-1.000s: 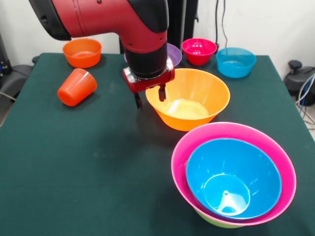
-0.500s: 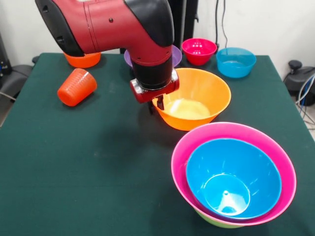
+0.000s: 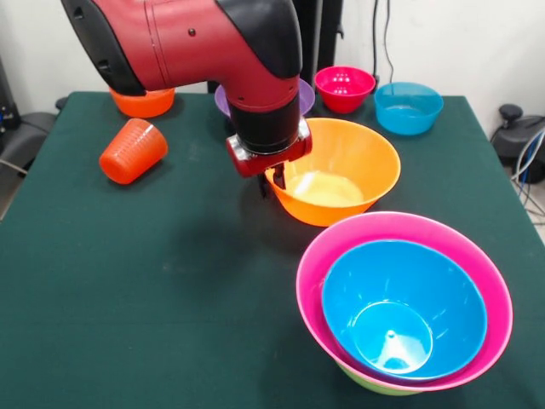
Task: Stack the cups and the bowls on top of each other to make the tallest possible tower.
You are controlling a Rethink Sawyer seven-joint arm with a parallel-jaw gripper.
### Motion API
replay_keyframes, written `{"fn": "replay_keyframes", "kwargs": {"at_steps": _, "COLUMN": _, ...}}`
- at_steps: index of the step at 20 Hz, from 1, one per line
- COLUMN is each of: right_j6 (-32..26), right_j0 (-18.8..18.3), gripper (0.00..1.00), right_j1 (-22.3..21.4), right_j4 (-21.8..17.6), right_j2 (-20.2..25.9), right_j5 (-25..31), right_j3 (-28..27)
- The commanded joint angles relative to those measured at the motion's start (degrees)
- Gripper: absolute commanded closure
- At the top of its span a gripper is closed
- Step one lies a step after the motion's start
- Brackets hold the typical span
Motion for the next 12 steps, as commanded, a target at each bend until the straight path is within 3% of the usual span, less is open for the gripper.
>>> {"fn": "replay_keyframes", "kwargs": {"at_steps": 1, "right_j6": -5.0, "right_j0": 0.6, "gripper": 1.0, "right_j1": 0.9, "right_j4": -3.5, "right_j2": -1.9, "right_j5": -2.9, "right_j3": 2.3}}
{"fn": "replay_keyframes", "kwargs": {"at_steps": 5, "right_j6": -8.3, "right_j0": -0.3, "gripper": 1.0, "right_j1": 0.8, "right_j4": -2.0, "right_j2": -0.2, "right_j5": -0.5, "right_j3": 2.9}}
{"fn": "replay_keyframes", "kwargs": {"at_steps": 8, "right_j6": -10.1, "right_j0": -3.1, "gripper": 1.0, "right_j1": -2.3, "right_j4": 0.8, "right_j2": 2.3, "right_j5": 1.0, "right_j3": 7.6}}
{"fn": "replay_keyframes", "kwargs": {"at_steps": 12, "right_j6": -12.3, "right_j0": -7.1, "gripper": 1.0, "right_j1": -0.7, "right_j4": 5.2, "right_j2": 7.6, "right_j5": 0.8, "right_j3": 10.3}}
